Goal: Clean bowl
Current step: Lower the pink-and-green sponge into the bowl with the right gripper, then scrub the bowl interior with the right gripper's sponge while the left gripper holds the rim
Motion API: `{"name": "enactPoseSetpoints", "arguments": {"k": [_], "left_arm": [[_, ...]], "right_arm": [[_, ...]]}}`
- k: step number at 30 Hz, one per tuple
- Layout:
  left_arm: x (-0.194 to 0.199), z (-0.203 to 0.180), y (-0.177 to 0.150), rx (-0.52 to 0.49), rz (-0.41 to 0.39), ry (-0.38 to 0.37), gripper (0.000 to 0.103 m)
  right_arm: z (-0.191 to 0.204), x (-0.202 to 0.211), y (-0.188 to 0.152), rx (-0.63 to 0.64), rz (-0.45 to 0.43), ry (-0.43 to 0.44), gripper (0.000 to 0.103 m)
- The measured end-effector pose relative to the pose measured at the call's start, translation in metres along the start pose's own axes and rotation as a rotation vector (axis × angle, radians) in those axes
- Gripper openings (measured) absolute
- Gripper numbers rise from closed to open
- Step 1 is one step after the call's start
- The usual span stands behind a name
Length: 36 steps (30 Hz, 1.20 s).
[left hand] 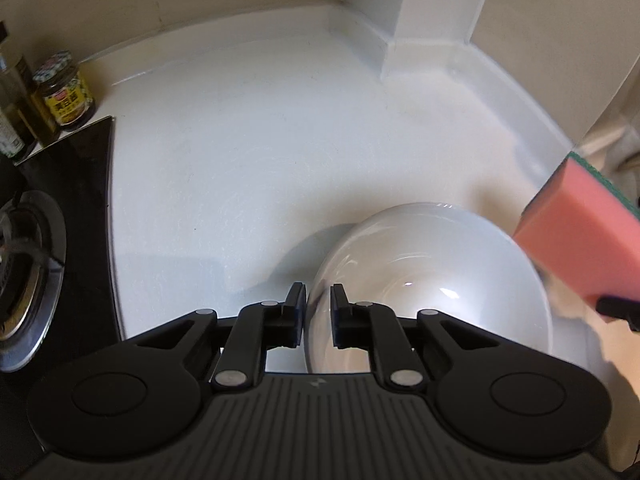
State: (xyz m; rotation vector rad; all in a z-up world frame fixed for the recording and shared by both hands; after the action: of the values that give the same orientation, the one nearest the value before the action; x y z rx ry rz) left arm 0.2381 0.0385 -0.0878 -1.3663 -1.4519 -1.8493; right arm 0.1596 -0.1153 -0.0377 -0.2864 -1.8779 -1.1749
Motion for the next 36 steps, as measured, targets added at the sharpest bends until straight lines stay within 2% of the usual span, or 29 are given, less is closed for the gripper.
{"name": "enactPoseSetpoints", "arguments": {"k": [8,11,13,19,27,31,36], "left_arm": [[0.011,0.003,-0.013,0.07,-0.051,-0.035,0.013],[0.011,0.006,-0.019,0.107,-0.064,-0.036,0.013],[0.012,0.007,-0.024,0.128,-0.071,-0.038,0.013],[0.015,0.004,-0.034,0.17,-0.089,-0.045,0.013],[0.013,-0.002,-0.04,0.218,-0.096,-0.045,0.013],[0.012,-0.003,-0.039,0.227,-0.092,-0.044,0.013],[0.011,0.003,-0.038,0.25,-0.102,-0.079,0.012]], "right_arm": [[0.063,-0.033,0.02,0.704,0.214,-0.023,0.027],[0.071,-0.054,0.018,0.89,0.337,-0.053,0.027],[0.076,-0.064,0.021,0.955,0.366,-0.057,0.027],[0.086,-0.08,0.026,1.033,0.367,-0.015,0.028],[0.087,-0.069,0.037,0.965,0.271,0.088,0.027],[0.095,-0.072,0.038,0.926,0.239,0.08,0.026],[0.108,-0.058,0.032,0.933,0.273,0.201,0.027]]}}
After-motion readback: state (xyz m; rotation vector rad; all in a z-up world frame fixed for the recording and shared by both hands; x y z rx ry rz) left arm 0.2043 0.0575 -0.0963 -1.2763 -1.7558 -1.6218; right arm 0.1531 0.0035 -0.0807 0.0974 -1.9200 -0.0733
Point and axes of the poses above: each gripper's, at about its wrist camera, not at the fingertips, and x roughly against the way its jaws point, z to its left, y to its top, the point moved 9 cm from there along -x, roughly the way its jaws point, and after that the axes turned 9 degrees about -x, right-handed, at the moved point
